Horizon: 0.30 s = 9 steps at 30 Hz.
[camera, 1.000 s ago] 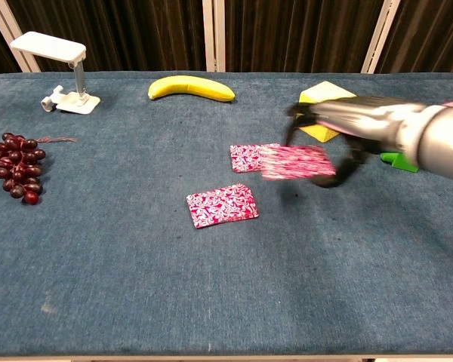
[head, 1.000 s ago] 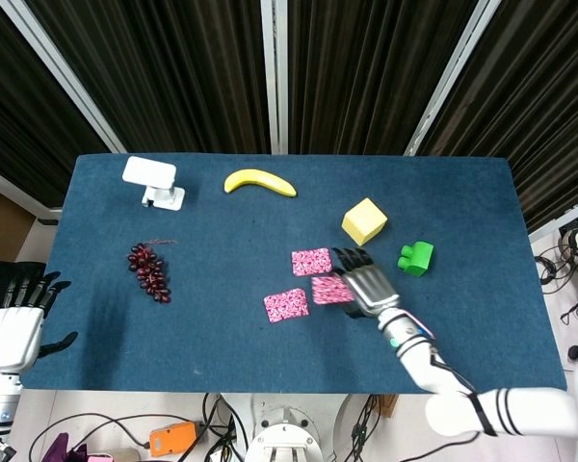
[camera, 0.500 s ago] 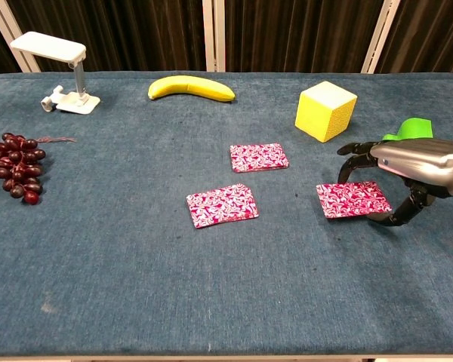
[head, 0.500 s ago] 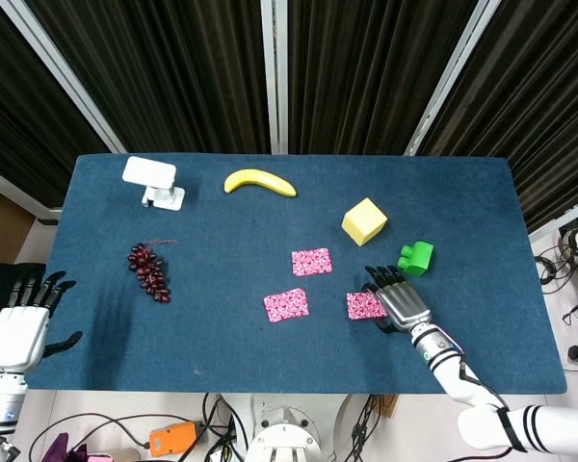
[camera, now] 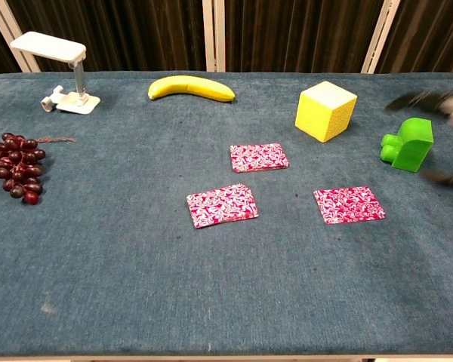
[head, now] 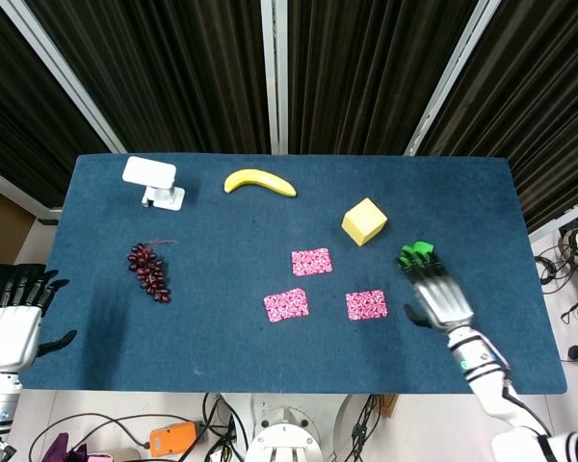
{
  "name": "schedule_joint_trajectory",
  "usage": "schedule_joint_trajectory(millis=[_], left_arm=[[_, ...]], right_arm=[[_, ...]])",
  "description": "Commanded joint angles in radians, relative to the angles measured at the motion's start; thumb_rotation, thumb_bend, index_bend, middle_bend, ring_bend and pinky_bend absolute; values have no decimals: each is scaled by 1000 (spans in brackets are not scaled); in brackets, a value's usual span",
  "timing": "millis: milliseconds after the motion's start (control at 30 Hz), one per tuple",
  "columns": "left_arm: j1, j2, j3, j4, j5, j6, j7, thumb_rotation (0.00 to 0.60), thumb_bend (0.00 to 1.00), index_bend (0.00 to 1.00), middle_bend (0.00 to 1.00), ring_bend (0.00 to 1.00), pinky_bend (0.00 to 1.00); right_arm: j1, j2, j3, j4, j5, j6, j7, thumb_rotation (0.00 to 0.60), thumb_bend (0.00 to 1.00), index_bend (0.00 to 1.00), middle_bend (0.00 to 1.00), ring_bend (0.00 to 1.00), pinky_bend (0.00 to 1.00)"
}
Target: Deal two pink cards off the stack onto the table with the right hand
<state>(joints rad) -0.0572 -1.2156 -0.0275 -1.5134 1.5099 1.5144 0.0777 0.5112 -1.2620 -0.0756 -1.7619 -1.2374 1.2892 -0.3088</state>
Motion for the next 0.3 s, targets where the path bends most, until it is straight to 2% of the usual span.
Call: schedule_joint_trajectory(millis=[33, 167, 300], left_arm=[[1, -1, -2, 3, -2, 2, -2, 600, 67, 210, 123, 17, 1], [3, -2, -7, 8, -2, 12, -8, 600, 67, 210, 122, 17, 1], [7, -2, -12, 10, -12, 18, -13, 600, 67, 210, 123, 17, 1]], right_arm=[[-138, 107, 7, -36, -108, 199, 129, 600, 543, 118, 55, 0, 0], [-228, 175, -4, -40, -160, 293, 258, 600, 542, 118, 55, 0, 0], [-287, 204, -15, -27, -203, 340, 327, 600, 542, 118, 55, 0, 0]])
